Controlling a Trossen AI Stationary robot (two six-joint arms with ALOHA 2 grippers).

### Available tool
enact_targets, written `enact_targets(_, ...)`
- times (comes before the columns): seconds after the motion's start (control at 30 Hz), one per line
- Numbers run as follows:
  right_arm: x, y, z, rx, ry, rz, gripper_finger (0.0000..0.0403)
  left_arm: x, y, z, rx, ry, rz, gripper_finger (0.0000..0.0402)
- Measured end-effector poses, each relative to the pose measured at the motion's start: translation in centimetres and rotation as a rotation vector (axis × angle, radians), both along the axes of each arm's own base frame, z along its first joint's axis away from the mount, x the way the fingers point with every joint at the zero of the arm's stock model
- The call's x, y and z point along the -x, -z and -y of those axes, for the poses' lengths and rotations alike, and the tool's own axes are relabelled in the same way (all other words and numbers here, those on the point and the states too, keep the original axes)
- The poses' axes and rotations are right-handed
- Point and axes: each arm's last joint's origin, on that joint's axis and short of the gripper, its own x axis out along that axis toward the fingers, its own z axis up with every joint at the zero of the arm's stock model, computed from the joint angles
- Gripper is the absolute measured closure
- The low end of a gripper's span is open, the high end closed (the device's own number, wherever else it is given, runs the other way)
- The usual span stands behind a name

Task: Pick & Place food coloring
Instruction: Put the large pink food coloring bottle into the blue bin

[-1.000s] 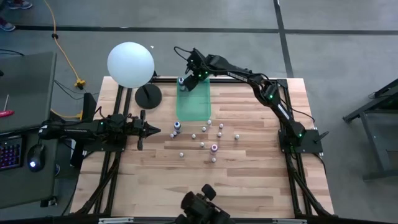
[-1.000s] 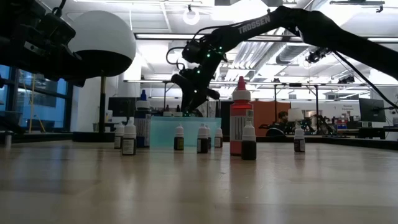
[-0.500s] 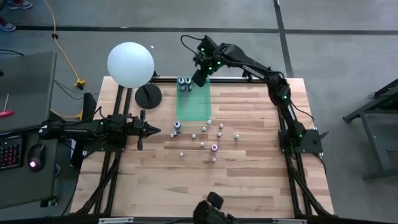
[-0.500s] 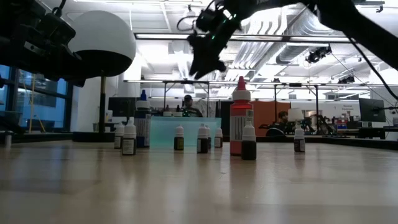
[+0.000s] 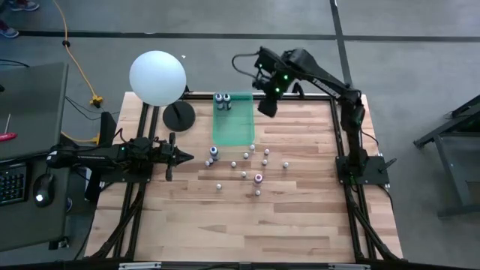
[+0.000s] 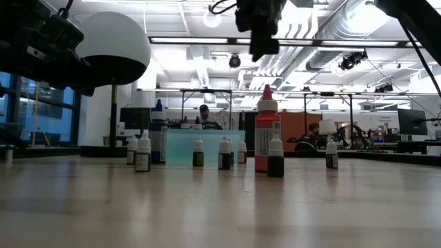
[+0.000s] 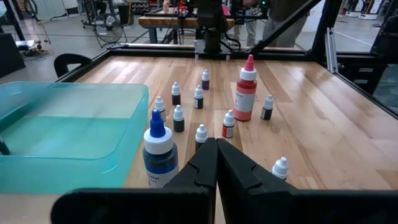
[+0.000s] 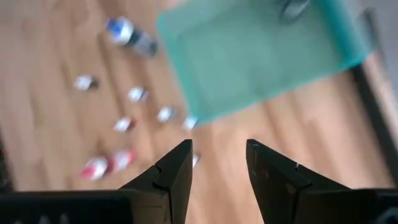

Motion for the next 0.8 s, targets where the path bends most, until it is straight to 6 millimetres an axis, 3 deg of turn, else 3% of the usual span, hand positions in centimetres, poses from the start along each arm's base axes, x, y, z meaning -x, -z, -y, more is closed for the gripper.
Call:
enact_targets(0.2,-1.9,-0.6,-5.5,-0.006,-0.273,0.057,0.0261,0.0,0.0,0.0,0.000,0.000,0.000,0.0401)
enact_targets(0.47,-3.6,-0.4,-12.8,0.156,-0.501,0.004,0.0261,0.0,0.0,0.0,0.000,0.000,0.000,0.0401)
enact_targets(0.63,-4.0,-0.2,-16.1,0.165,-0.494,-0.022,0.0261,0.0,0.0,0.0,0.000,0.000,0.000,0.0401)
enact_targets(0.8,-4.2,0.8,-17.9,0.099,-0.347,-0.082,0.0261,0.0,0.0,0.0,0.000,0.000,0.000,0.0401)
